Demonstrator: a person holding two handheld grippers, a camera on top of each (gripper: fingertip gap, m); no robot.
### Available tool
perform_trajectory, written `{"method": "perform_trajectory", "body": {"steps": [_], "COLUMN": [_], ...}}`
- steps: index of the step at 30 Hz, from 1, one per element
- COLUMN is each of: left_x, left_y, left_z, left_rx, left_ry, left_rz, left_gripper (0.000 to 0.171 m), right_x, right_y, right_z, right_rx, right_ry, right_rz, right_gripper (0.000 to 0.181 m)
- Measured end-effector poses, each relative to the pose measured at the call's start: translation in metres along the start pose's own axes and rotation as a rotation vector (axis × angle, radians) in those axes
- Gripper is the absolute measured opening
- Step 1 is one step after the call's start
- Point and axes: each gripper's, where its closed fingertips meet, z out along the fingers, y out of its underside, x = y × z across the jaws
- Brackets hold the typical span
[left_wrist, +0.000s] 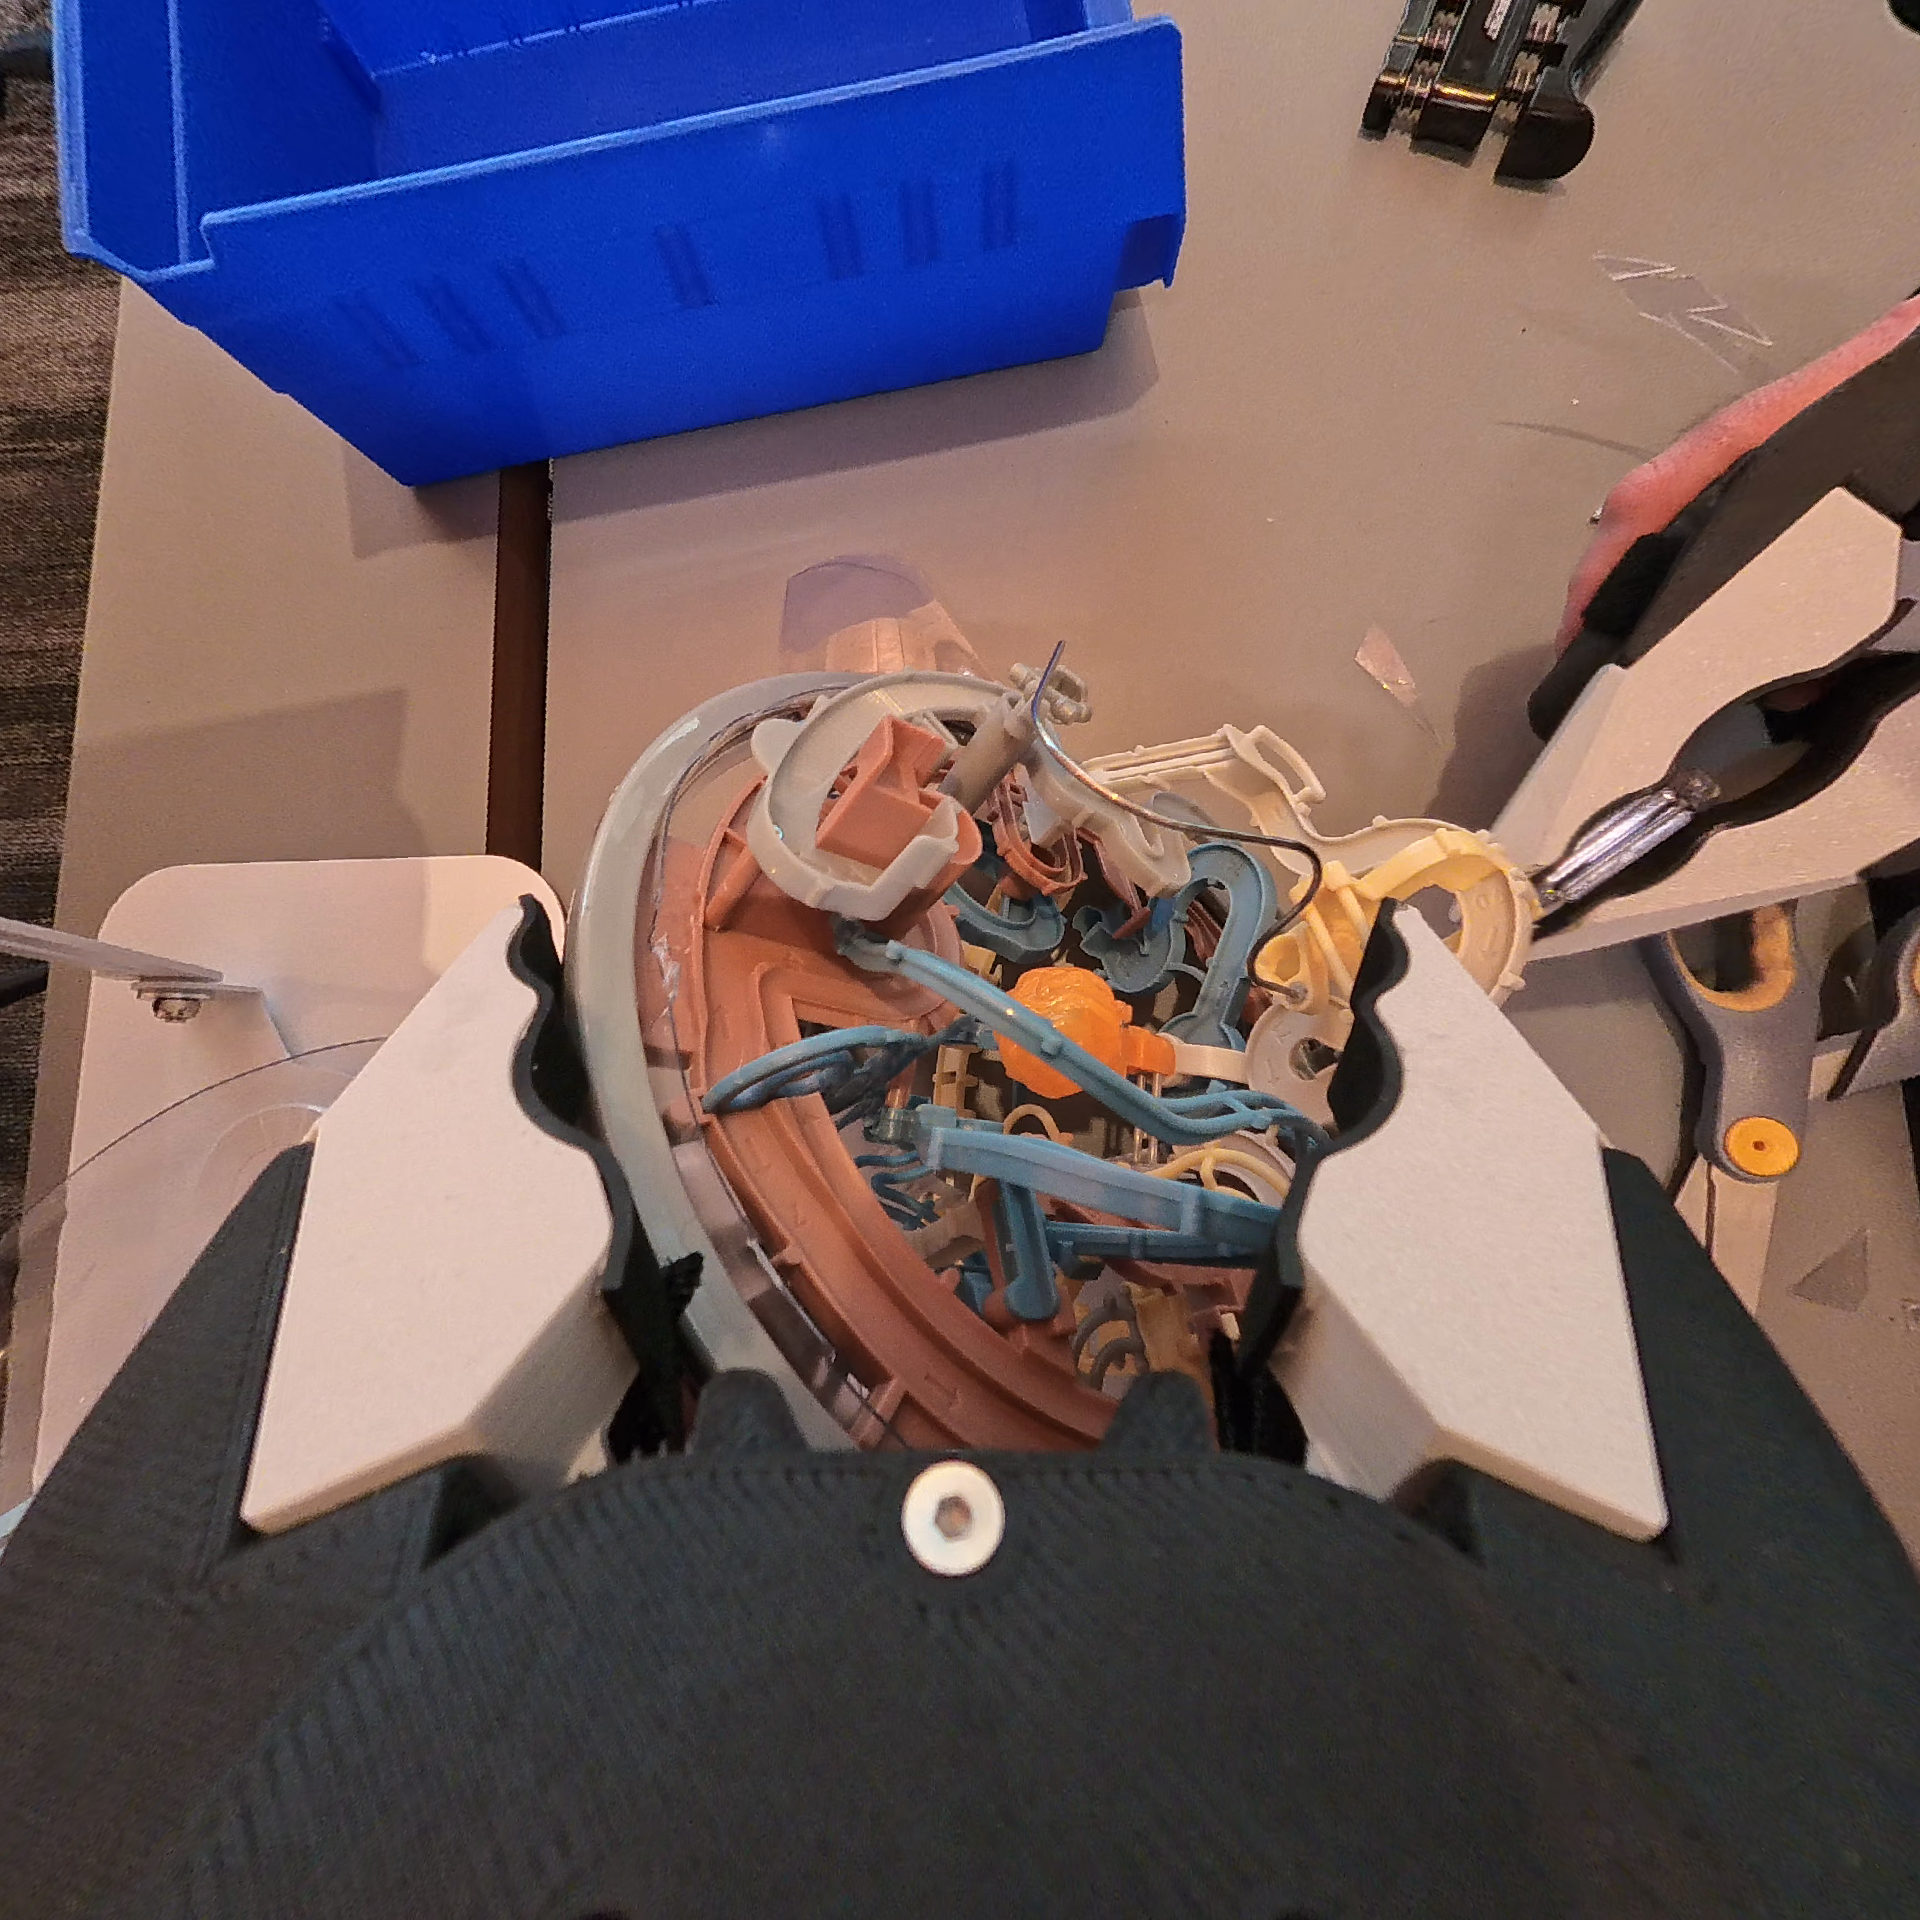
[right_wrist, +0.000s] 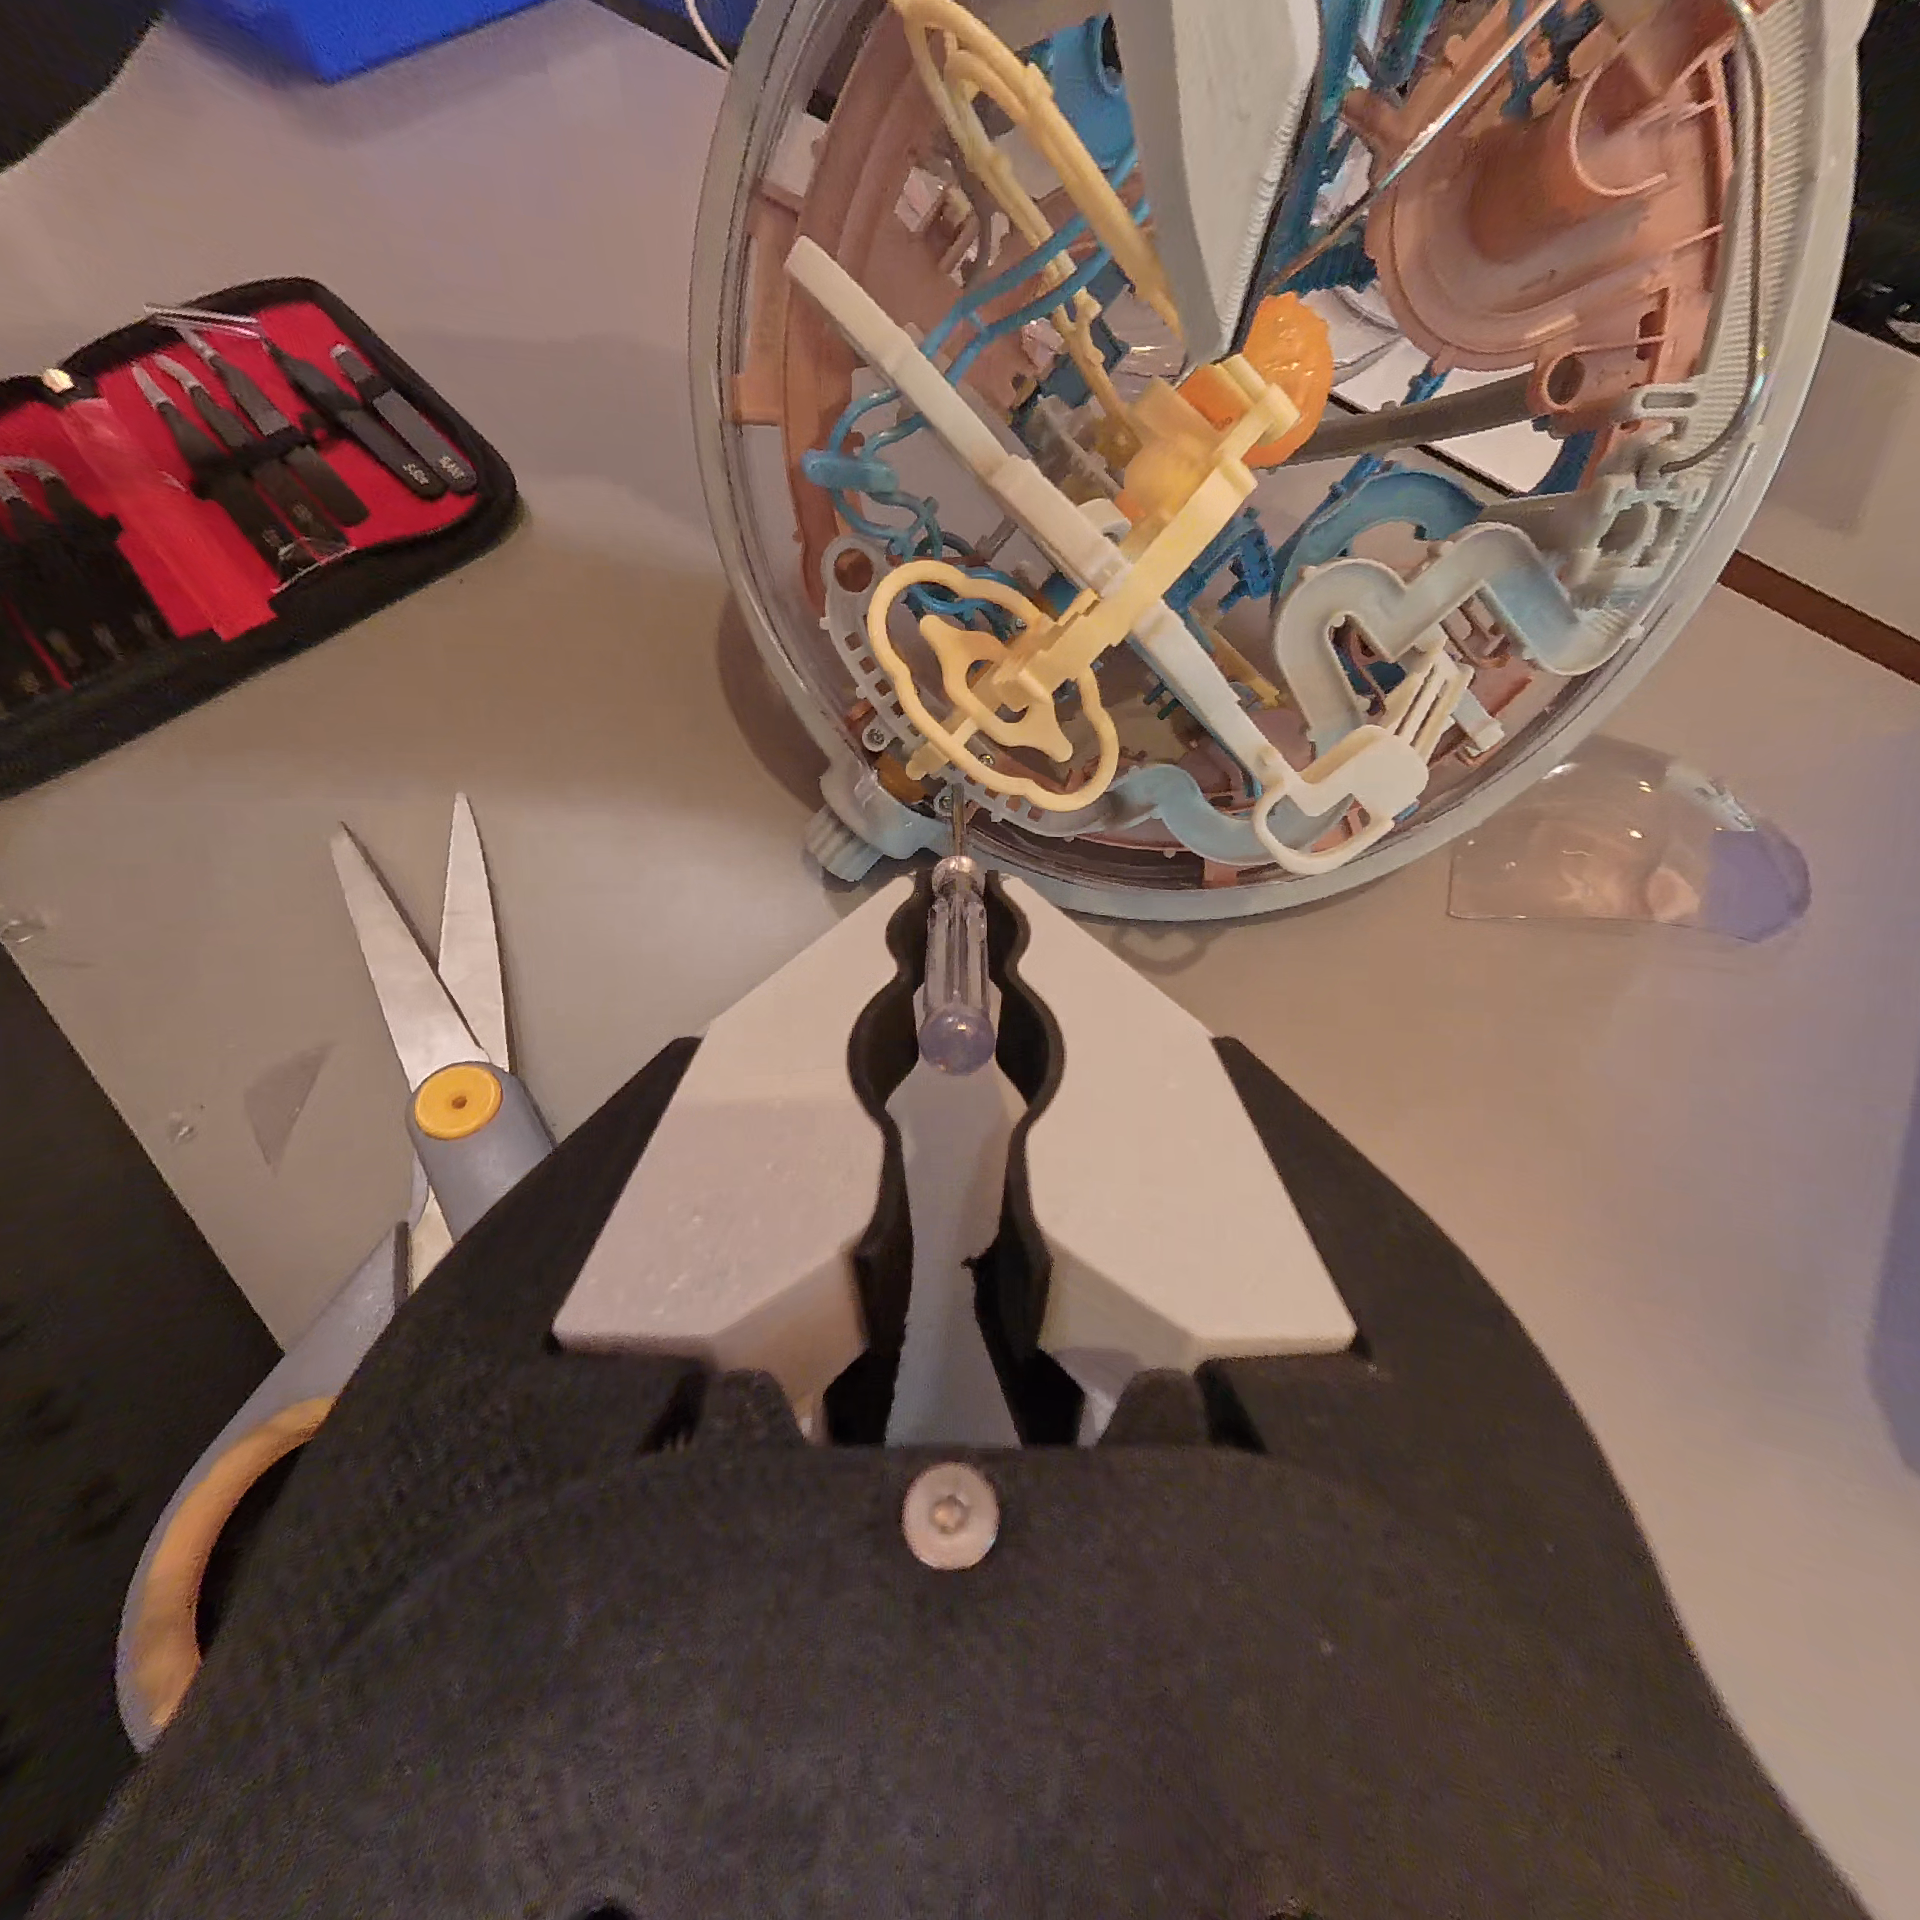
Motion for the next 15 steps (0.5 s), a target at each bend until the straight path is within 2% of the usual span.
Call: {"method": "perform_trajectory", "body": {"steps": [15], "left_x": [0.0005], "left_y": [-0.0007], "left_z": [0.0], "left_rx": [0.006], "left_ry": [0.0], "left_rz": [-0.004], "left_gripper": [0.144], "right_x": [-0.0019], "right_y": [0.0044], "right_z": [0.0035], "right_rx": [-0.034], "right_ry": [0.015], "right_rz": [-0.003], "right_gripper": [0.007]}}
